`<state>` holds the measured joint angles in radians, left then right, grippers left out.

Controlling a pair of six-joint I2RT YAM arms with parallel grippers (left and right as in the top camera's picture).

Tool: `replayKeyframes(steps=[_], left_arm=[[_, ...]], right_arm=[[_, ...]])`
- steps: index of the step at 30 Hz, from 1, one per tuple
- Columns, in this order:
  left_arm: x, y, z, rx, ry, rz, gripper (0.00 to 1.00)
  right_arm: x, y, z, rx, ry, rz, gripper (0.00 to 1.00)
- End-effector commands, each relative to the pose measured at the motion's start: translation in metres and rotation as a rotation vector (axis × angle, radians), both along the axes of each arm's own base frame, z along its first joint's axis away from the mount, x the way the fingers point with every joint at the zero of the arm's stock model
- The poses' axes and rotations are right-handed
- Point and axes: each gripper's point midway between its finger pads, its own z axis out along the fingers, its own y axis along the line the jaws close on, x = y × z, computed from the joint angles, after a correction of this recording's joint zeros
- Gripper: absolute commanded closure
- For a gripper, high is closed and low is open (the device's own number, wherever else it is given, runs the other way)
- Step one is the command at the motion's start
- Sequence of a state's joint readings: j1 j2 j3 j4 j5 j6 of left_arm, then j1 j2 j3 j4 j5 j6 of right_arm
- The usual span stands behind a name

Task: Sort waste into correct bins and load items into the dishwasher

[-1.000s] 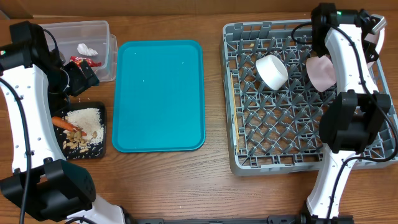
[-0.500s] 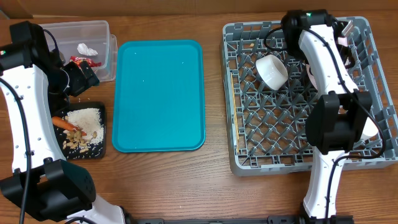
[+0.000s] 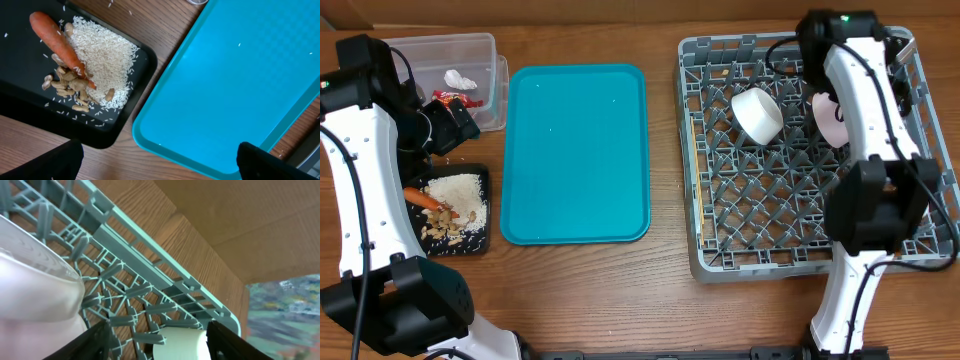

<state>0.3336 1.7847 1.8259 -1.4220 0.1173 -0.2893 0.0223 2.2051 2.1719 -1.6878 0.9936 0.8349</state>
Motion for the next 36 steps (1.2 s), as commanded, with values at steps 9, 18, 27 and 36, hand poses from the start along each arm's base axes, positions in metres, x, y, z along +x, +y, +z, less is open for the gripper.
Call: replayKeyframes(steps=[9,18,27,36], left_arm=[[0.003,-0.007,0.005,-0.002,-0.016,-0.016,0.0],[0.033,-0.076,0.009,0.044,-0.102,-0.327,0.0],[0.007,-0.141,0.003,0.055,-0.022,-0.693,0.0],[-0.049,-0.115,0.0,-0.031,0.217,-0.537,0.0]], right_arm=[[-0.003,0.037,0.04,0.487,-0.152,0.236,0.28],[0.023,0.163,0.057,1.186,-0.204,0.97,0.02],[0.013,0.139,0.04,1.048,-0.108,0.812,0.0],[-0.013,0.127,0.03,1.035,-0.023,0.669,0.0]])
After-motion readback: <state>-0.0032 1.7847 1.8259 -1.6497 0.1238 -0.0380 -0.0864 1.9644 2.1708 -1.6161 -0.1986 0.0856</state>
